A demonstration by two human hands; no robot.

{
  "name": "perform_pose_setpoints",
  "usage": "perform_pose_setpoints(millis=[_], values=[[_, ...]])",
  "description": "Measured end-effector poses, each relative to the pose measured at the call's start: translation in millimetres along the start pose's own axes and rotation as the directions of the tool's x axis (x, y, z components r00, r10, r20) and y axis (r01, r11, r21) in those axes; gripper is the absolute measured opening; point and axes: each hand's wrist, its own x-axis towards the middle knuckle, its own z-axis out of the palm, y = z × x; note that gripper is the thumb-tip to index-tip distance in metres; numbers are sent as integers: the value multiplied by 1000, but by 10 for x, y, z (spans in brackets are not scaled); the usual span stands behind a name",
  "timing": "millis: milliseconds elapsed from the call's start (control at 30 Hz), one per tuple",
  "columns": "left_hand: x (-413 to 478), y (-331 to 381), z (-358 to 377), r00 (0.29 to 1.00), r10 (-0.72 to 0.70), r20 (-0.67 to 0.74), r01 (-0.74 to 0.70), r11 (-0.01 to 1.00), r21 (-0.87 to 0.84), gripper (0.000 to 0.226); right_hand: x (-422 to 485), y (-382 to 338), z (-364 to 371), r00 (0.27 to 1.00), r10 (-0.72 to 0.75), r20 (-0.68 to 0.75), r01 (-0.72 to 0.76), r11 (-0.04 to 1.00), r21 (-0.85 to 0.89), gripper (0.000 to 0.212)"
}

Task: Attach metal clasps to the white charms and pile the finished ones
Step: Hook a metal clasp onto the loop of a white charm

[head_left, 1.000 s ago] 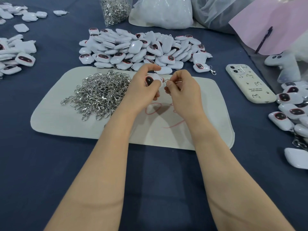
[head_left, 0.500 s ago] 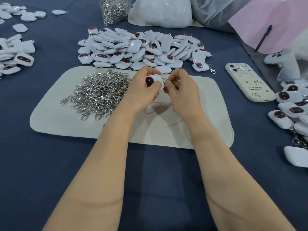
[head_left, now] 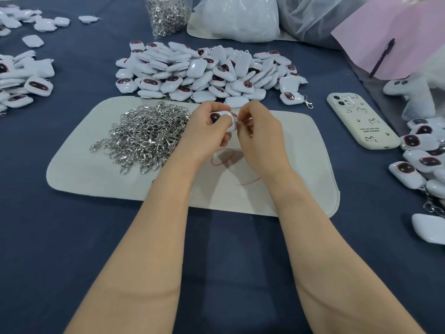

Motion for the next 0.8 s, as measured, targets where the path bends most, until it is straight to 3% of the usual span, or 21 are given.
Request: perform_pose_setpoints(millis=[100,267,433,500,633,700,800], values=[[24,37,34,995,-104,7,103,969,-223,17,-10,-30,20,996,80,-27,-76,989,126,18],[34,85,-28,945,-261,196,326,736,-594,13,20,-73,-25,973,208,-97,-160,918,363,18],[38,83,10,915,-321,245,395,585,-708,4,34,-97,-56,960,228,-162,-136,886,444,12],[43,68,21,897,-349,273,434,566,-701,15,40,-95,-59,954,228,-196,-123,891,438,13],[28,79,38,903,-366,225,416,613,-672,3,24,-76,-53,957,148,-250,-78,960,269,12],[16,86,57,942,-321,103,316,734,-602,11,20,-53,-55,964,80,-252,-43,988,150,13],[-3,114,76,989,-134,-58,102,917,-385,12,22,-27,-71,971,38,-235,-28,998,48,13]])
